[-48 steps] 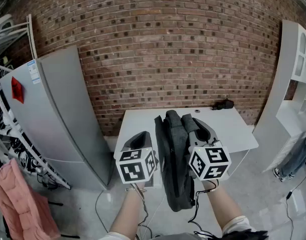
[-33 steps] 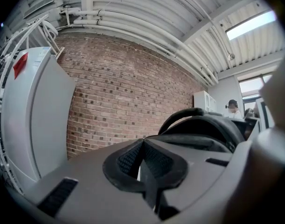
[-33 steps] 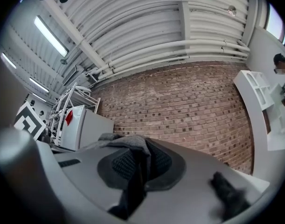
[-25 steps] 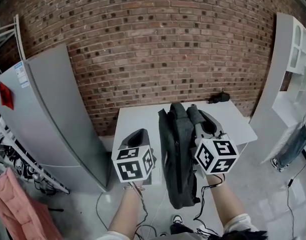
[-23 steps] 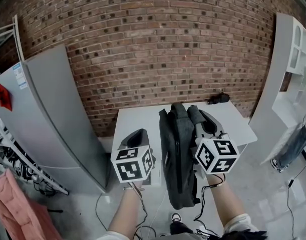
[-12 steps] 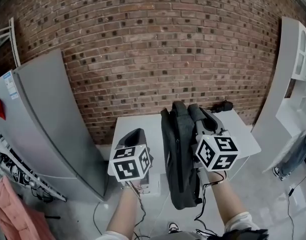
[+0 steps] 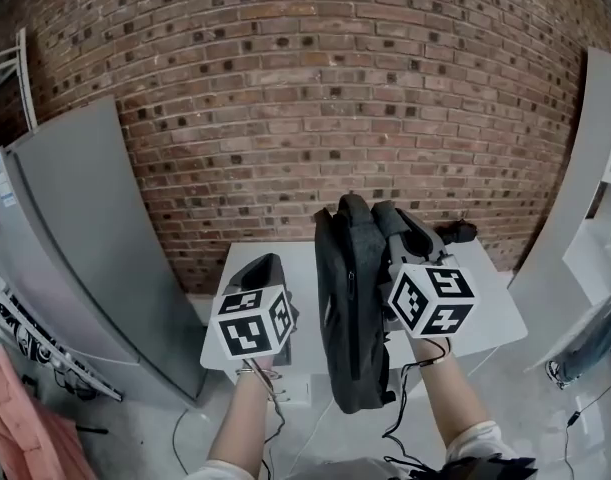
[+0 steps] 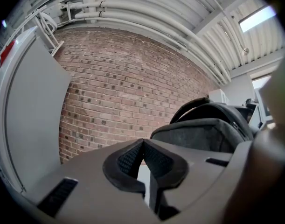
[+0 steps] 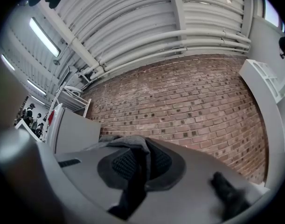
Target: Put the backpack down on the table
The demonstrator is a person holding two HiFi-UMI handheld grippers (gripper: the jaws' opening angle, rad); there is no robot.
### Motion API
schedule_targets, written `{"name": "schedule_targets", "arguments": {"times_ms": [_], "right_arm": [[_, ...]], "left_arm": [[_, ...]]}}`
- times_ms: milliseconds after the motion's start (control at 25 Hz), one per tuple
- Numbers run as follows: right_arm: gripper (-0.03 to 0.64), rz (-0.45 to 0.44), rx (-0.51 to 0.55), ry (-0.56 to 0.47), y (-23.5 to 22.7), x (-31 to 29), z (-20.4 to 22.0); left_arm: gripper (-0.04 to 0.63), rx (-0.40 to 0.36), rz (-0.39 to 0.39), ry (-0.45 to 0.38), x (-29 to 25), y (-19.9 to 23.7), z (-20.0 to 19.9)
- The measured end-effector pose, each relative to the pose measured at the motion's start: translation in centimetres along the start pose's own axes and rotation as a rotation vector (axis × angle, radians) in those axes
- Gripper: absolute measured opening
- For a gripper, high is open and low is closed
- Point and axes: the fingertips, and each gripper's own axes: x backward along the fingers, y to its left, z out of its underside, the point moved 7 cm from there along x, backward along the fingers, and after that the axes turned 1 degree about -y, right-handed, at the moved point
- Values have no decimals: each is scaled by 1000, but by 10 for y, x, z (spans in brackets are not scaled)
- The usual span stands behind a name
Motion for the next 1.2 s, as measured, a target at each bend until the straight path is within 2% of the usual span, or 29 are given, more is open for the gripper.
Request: {"name": "schedule_targets", "arguments": {"times_ms": [240, 720, 1200], "right_arm": [[44, -43, -24, 2, -27, -30, 5], [44, -53, -50, 37, -51, -77, 37], [44, -49, -37, 43, -53, -143, 58]], "left_arm": [[11, 9, -47, 2, -32, -4, 0], [11, -18, -91, 60, -76, 5, 13], [11, -27, -53, 53, -145, 34, 5]]}}
